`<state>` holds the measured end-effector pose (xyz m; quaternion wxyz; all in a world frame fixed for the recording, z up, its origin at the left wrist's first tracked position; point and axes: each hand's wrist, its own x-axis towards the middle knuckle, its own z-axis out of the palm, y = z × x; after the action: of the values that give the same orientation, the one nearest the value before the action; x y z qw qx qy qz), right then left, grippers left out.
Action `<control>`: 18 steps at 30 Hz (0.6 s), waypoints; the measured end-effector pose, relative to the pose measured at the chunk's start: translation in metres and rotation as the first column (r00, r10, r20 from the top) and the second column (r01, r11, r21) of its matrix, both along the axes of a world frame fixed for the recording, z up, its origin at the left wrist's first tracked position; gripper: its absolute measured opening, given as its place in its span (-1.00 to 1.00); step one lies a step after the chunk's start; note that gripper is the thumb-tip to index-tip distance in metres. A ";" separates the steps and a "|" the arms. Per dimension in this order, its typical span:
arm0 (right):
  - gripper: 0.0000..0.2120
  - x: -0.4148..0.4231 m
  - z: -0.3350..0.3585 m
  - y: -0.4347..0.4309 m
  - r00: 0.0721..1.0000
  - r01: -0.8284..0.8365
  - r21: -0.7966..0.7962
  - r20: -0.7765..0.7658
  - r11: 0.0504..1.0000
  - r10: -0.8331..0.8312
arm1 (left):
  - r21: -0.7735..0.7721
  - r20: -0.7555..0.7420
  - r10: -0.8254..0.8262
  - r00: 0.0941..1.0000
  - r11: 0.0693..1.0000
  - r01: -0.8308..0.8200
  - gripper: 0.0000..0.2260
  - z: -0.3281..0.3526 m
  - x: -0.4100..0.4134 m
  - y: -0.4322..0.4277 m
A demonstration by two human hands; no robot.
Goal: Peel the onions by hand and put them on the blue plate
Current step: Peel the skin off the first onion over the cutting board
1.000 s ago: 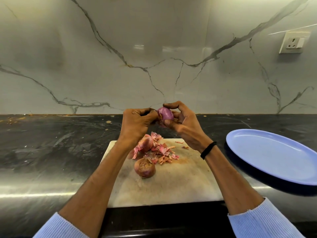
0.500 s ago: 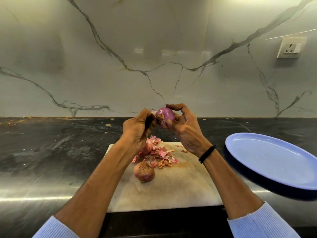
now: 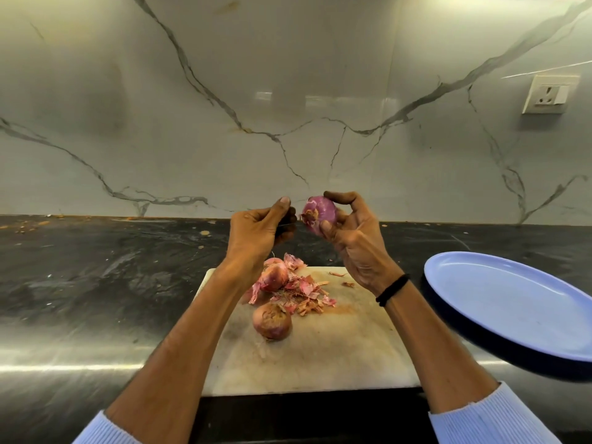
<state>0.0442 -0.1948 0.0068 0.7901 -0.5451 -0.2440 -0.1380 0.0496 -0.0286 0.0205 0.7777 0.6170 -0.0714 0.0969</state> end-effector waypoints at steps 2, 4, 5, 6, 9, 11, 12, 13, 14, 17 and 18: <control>-0.59 0.001 0.000 0.000 0.999 0.041 -0.056 0.015 0.998 -0.040 | -0.043 0.018 -0.043 0.999 0.998 0.043 -0.85 0.003 -0.002 -0.001; -0.58 0.002 -0.001 0.000 0.998 0.057 -0.088 0.024 0.994 -0.056 | -0.030 0.052 -0.067 0.996 0.997 0.069 -0.88 0.003 -0.003 -0.001; -0.58 0.002 -0.001 0.000 0.998 0.063 -0.102 0.031 0.993 -0.060 | -0.012 0.073 -0.081 0.994 0.997 0.082 -0.88 0.003 -0.005 -0.002; -0.58 0.001 -0.002 0.000 0.997 0.071 -0.121 0.039 0.990 -0.067 | 0.015 0.095 -0.084 0.992 0.996 0.083 -0.87 0.003 -0.005 -0.002; -0.56 0.001 -0.004 -0.001 0.990 0.131 -0.208 0.073 0.969 -0.118 | 0.077 0.138 -0.067 0.988 0.995 0.057 -0.87 0.002 -0.007 -0.002; -0.54 0.001 -0.005 0.000 0.984 0.167 -0.263 0.102 0.950 -0.145 | 0.104 0.149 -0.040 0.988 0.994 0.025 -0.90 0.001 -0.005 -0.001; -0.54 0.002 -0.005 0.000 0.982 0.175 -0.279 0.112 0.944 -0.149 | 0.116 0.146 -0.023 0.989 0.993 0.006 -0.91 0.000 -0.005 0.000; -0.53 0.002 -0.005 0.001 0.981 0.179 -0.290 0.119 0.940 -0.150 | 0.129 0.135 -0.002 0.991 0.991 -0.016 -0.93 -0.002 -0.004 -0.001; -0.53 0.002 -0.006 0.001 0.981 0.180 -0.298 0.122 0.937 -0.150 | 0.137 0.113 0.027 0.993 0.990 -0.042 -0.95 -0.002 -0.004 -0.002; -0.54 0.003 -0.009 0.004 0.983 0.174 -0.300 0.116 0.938 -0.145 | 0.018 -0.094 0.087 0.992 0.996 -0.086 -0.94 -0.003 -0.002 -0.005; -0.55 0.004 -0.010 0.005 0.984 0.165 -0.290 0.112 0.943 -0.138 | -0.069 -0.199 0.063 0.978 0.995 -0.078 -0.91 -0.003 -0.001 -0.006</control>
<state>0.0478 -0.1893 -0.0032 0.6741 -0.6682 -0.2549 -0.1846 0.0487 -0.0342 0.0175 0.8000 0.5956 0.0312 0.0657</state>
